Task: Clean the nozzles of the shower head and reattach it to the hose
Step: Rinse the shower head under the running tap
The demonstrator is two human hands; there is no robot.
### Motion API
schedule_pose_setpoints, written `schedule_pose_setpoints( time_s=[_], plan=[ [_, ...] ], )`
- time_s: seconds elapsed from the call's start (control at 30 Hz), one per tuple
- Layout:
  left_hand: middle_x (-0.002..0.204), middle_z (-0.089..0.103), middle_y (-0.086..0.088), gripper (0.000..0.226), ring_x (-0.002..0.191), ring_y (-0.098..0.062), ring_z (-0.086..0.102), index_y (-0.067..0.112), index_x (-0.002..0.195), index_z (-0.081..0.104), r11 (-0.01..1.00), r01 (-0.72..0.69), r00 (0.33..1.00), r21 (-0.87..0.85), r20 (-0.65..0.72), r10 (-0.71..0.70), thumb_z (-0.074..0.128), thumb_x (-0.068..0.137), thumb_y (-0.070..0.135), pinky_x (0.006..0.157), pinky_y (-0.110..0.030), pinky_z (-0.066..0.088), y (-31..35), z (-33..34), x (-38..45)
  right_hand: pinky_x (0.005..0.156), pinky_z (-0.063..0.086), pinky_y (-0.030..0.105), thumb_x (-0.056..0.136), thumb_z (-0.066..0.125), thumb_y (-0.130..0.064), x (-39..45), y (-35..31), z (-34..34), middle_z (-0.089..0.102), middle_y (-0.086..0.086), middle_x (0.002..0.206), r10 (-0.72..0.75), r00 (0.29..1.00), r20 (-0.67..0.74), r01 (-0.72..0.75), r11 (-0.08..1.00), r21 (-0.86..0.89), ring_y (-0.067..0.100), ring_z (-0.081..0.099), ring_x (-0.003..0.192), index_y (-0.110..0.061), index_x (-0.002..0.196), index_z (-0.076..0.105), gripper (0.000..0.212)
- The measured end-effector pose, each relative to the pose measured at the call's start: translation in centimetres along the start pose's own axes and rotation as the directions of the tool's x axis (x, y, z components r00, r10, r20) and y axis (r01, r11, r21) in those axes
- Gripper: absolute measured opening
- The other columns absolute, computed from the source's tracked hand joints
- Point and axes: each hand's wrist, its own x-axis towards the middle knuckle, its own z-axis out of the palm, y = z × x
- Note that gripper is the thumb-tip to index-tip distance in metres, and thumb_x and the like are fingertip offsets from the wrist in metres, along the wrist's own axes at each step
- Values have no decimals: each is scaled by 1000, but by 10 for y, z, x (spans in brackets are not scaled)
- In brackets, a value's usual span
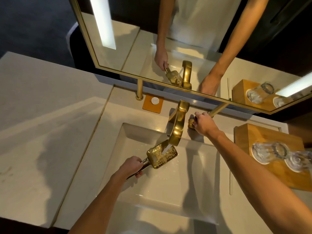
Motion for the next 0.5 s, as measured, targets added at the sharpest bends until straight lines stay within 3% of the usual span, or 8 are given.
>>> schedule_pose_setpoints(
  time_s=[0.13, 0.3, 0.4, 0.5],
  plan=[
    [70, 68, -13, 23, 53, -18, 61, 1, 90, 65, 964, -12, 995, -267, 90, 37, 42, 96, 1, 59, -28, 52, 0, 8, -5, 99, 47, 44, 97, 54, -17, 0, 0, 0, 49, 21, 126, 3, 1000, -2, -3, 1000, -1, 37, 52, 113, -9, 134, 45, 40],
    [76, 61, -17, 24, 60, -20, 60, -9, 109, 59, 856, 131, 984, -501, 171, -50, 41, 101, 3, 52, -28, 51, -3, 18, -13, 98, 47, 43, 96, 55, -17, 1, 0, 1, 49, 20, 125, 8, 1000, 6, -8, 1000, 6, 36, 53, 112, -9, 133, 46, 39],
    [72, 63, -16, 23, 56, -21, 59, -9, 102, 59, 881, 194, 981, -432, 110, -163, 42, 98, 5, 51, -29, 48, -2, 17, -11, 98, 48, 43, 95, 56, -18, 2, 1, 1, 49, 20, 125, 6, 1000, 8, -6, 1000, 3, 36, 53, 112, -9, 133, 46, 40],
    [61, 67, -12, 23, 45, -20, 61, -2, 84, 62, 946, 219, 974, -240, -3, -226, 46, 93, 12, 46, -26, 48, 4, 10, -9, 98, 48, 44, 95, 56, -18, 2, 2, 2, 49, 21, 124, 0, 1000, 8, 0, 1000, -6, 36, 53, 110, -10, 132, 47, 39]
  ],
)
